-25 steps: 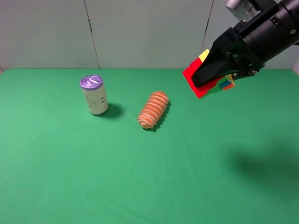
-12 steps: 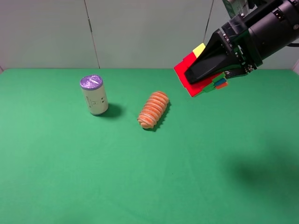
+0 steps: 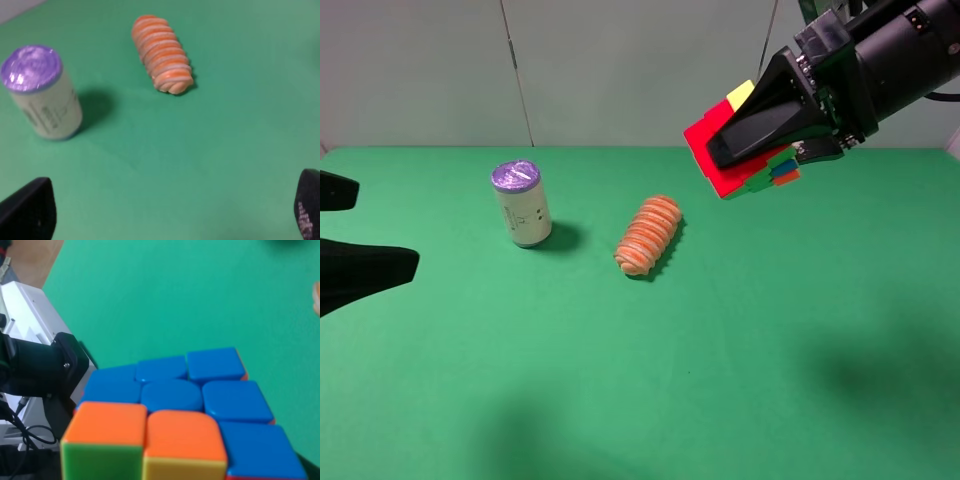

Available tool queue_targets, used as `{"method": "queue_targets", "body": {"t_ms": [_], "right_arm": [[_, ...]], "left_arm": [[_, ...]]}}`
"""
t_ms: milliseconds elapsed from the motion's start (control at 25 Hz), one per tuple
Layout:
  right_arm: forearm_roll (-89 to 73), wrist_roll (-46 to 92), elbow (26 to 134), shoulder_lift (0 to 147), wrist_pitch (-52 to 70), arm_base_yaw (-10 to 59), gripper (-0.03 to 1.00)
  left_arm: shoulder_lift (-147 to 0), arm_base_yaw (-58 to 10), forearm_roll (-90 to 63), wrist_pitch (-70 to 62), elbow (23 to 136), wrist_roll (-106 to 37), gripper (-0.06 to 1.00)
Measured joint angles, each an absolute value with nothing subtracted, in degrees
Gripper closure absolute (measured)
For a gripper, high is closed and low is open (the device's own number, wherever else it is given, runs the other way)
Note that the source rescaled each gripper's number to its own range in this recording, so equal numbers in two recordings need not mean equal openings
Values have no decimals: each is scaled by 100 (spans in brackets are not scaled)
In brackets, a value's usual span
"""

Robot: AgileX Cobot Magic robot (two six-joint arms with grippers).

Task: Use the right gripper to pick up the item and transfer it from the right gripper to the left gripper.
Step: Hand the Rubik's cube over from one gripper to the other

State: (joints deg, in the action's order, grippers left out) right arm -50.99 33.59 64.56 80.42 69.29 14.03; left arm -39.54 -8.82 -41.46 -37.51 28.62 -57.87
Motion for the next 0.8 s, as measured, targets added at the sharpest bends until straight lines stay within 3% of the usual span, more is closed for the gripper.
{"method": "queue_targets", "body": {"t_ms": [440, 800], "right_arm": [[-5128, 3354, 6456, 8042, 6919, 1403, 96], [-5152, 3221, 6456, 8042, 6907, 1403, 96]], "left_arm": [[-5145, -929, -5802, -3393, 2862, -8634, 8], [-5673, -1878, -5952, -2494, 2862, -9246, 8]]}}
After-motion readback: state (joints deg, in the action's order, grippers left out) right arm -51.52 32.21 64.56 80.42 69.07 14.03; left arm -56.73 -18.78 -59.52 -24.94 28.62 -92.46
